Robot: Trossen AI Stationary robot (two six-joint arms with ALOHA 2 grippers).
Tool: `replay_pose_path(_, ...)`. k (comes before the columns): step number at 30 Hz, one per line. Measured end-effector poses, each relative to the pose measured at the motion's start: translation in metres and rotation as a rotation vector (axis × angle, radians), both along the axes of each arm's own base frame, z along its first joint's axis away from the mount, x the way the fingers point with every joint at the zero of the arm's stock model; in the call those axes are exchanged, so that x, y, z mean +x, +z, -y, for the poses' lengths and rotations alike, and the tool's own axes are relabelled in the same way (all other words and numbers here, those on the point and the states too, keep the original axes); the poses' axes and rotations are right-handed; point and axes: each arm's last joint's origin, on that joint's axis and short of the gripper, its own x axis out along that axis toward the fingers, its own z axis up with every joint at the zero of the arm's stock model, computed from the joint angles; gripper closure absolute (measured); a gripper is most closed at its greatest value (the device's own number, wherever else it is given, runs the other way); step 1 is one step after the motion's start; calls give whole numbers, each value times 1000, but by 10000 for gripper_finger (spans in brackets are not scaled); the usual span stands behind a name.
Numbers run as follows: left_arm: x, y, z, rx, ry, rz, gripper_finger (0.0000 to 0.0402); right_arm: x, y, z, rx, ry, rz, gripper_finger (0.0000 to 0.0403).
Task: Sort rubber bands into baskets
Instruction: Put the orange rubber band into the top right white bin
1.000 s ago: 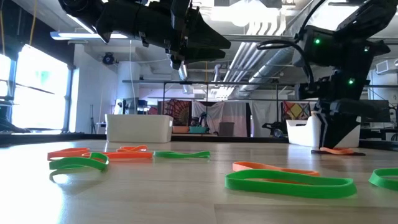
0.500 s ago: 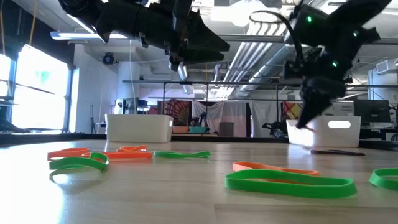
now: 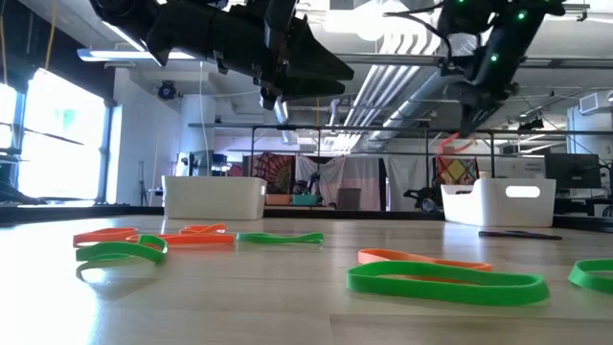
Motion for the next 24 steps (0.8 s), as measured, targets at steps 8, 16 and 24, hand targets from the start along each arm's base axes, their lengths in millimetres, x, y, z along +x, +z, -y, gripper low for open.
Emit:
replay_pose_path(8, -1, -2, 0, 3, 0, -22, 245, -52, -8, 18, -20, -239, 60, 403)
replay_pose_path(16, 0, -2, 0, 3, 1, -18, 245, -78, -32, 31, -41, -434, 132, 403)
replay_pose_path(24, -1, -2, 0, 2, 1, -22, 245, -87, -39, 49, -21, -561, 94, 403)
